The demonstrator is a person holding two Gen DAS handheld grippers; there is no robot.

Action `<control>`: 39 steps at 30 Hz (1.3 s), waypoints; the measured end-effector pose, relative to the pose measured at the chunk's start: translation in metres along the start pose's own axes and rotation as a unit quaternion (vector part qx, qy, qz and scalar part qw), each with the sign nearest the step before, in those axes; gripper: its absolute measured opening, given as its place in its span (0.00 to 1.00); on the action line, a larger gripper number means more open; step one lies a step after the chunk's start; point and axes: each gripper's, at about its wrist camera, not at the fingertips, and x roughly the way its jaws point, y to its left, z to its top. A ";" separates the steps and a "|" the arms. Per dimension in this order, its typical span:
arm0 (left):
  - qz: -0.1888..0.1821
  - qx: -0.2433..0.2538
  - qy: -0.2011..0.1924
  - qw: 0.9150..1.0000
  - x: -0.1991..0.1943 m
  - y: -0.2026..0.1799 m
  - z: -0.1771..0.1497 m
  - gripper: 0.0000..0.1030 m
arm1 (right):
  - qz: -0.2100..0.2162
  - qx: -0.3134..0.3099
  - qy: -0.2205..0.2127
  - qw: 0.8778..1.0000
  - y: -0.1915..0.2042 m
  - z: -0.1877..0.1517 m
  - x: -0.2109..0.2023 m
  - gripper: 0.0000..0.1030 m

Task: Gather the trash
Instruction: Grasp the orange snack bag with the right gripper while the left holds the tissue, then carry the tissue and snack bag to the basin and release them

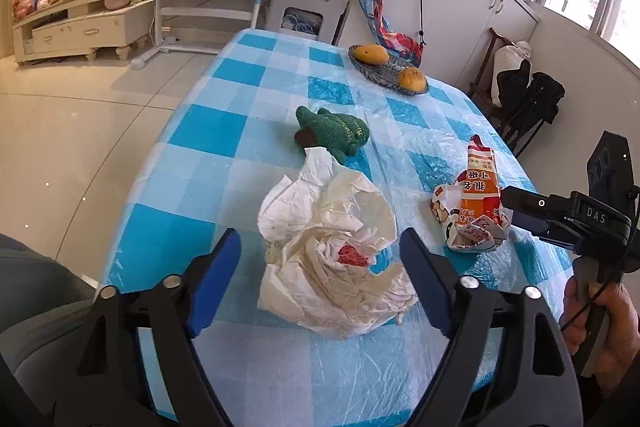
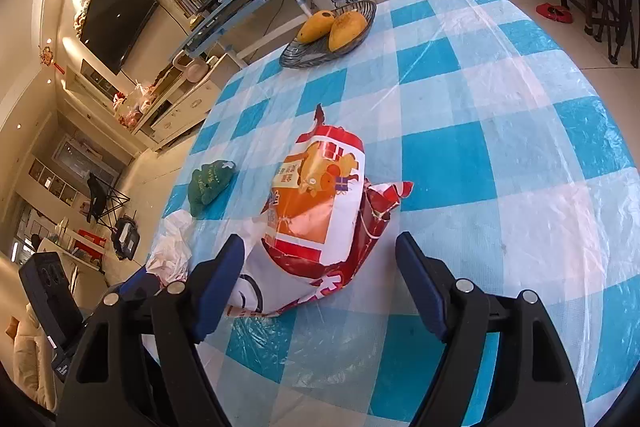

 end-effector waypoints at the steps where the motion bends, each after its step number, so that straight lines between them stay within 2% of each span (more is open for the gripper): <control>1: -0.006 0.004 0.010 1.000 0.005 -0.002 -0.001 0.45 | -0.002 -0.008 0.001 1.000 0.002 -0.001 0.001 0.62; 4: -0.013 0.019 0.010 1.000 0.008 -0.008 -0.005 0.29 | -0.001 -0.030 0.012 0.999 0.008 -0.003 0.006 0.46; 6: -0.019 0.017 0.004 1.000 0.005 -0.006 -0.005 0.27 | 0.015 -0.030 0.013 0.999 0.010 -0.004 0.005 0.40; 8: -0.032 0.005 0.002 0.999 0.003 -0.002 -0.004 0.25 | 0.028 -0.035 0.007 0.999 0.014 -0.003 0.001 0.28; 9: -0.037 -0.001 0.000 0.999 0.000 -0.001 -0.004 0.25 | 0.031 -0.037 0.005 0.999 0.015 -0.003 -0.002 0.12; 10: -0.044 -0.007 -0.002 0.999 -0.002 0.001 -0.004 0.25 | 0.035 -0.039 0.004 0.999 0.016 -0.002 -0.004 0.07; 15: -0.060 -0.027 -0.008 0.998 -0.011 0.008 -0.004 0.25 | 0.036 -0.045 0.010 0.998 0.019 -0.007 -0.003 0.07; 20: -0.095 -0.061 -0.015 0.993 -0.025 0.020 -0.007 0.25 | 0.053 -0.049 -0.002 0.997 0.024 -0.009 -0.012 0.07; 24: -0.138 -0.096 -0.018 0.986 -0.035 0.033 -0.008 0.25 | 0.068 -0.049 -0.015 0.996 0.028 -0.014 -0.021 0.07; 28: -0.166 -0.124 -0.027 0.978 -0.044 0.044 -0.008 0.25 | 0.078 -0.043 -0.025 0.996 0.030 -0.022 -0.030 0.07; 35: -0.159 -0.126 -0.031 0.979 -0.057 0.050 -0.012 0.25 | 0.103 -0.050 -0.035 0.993 0.040 -0.035 -0.050 0.07; 39: -0.149 -0.115 -0.026 0.982 -0.067 0.048 -0.019 0.25 | 0.129 -0.064 -0.024 0.989 0.050 -0.052 -0.063 0.07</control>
